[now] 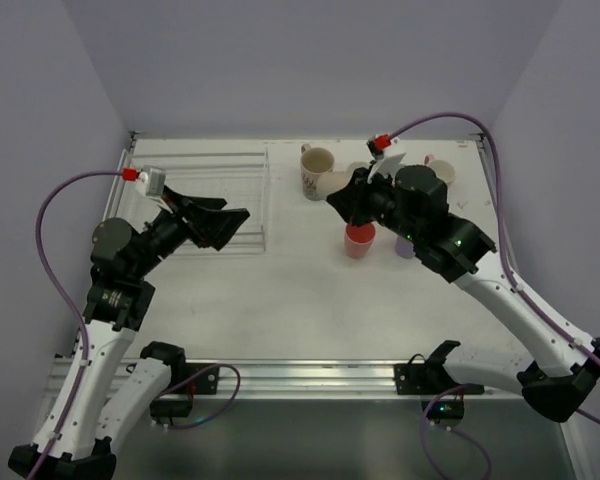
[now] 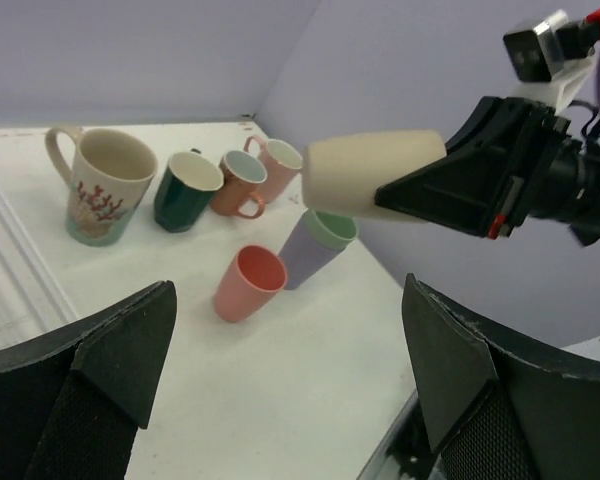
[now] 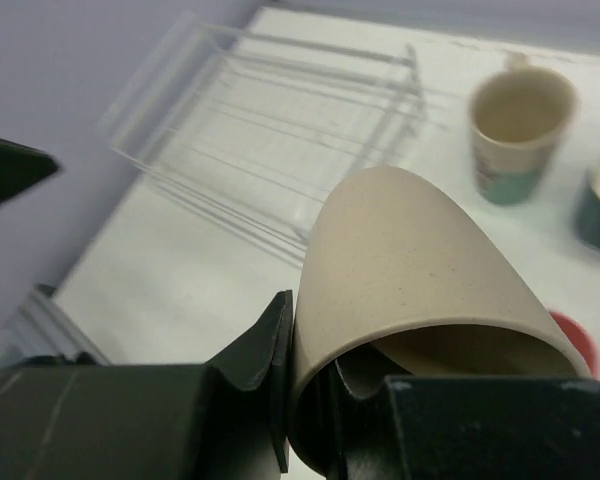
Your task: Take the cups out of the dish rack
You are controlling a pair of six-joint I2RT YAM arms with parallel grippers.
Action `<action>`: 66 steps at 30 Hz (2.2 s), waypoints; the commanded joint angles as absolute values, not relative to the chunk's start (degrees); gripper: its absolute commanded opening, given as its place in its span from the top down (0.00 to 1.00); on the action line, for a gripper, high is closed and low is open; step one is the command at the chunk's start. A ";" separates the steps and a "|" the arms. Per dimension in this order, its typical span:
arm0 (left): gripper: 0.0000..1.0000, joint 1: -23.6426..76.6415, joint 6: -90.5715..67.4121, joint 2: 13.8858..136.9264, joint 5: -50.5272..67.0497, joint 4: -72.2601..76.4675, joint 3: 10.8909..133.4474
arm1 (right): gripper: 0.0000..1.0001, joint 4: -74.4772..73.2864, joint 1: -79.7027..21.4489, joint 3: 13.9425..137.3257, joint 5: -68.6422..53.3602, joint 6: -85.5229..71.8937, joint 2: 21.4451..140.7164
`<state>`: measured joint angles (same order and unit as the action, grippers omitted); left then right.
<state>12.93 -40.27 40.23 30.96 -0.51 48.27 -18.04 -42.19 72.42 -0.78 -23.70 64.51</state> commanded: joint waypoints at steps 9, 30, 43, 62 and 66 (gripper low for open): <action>0.00 13.18 -17.68 36.65 27.77 -13.71 40.26 | 1.00 -56.06 -35.86 84.98 9.75 -8.36 77.95; 0.00 15.20 -16.17 32.96 27.16 -12.04 37.35 | 1.00 -57.92 -34.37 93.60 8.27 -4.40 95.89; 0.00 15.29 -16.08 34.10 26.63 -12.04 37.44 | 0.99 -55.11 -33.49 91.76 5.19 -3.08 100.28; 0.00 15.12 -15.73 34.10 23.82 -12.22 37.79 | 0.27 -52.56 -33.49 91.93 7.47 -4.65 91.51; 0.00 15.12 -16.43 33.66 20.74 -12.39 39.63 | 0.01 -49.67 -33.49 90.88 8.43 -7.28 83.52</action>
<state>14.81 -17.32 34.11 23.59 -13.87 37.17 -53.58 -33.69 90.63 6.63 -5.13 91.77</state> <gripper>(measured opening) 0.997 0.962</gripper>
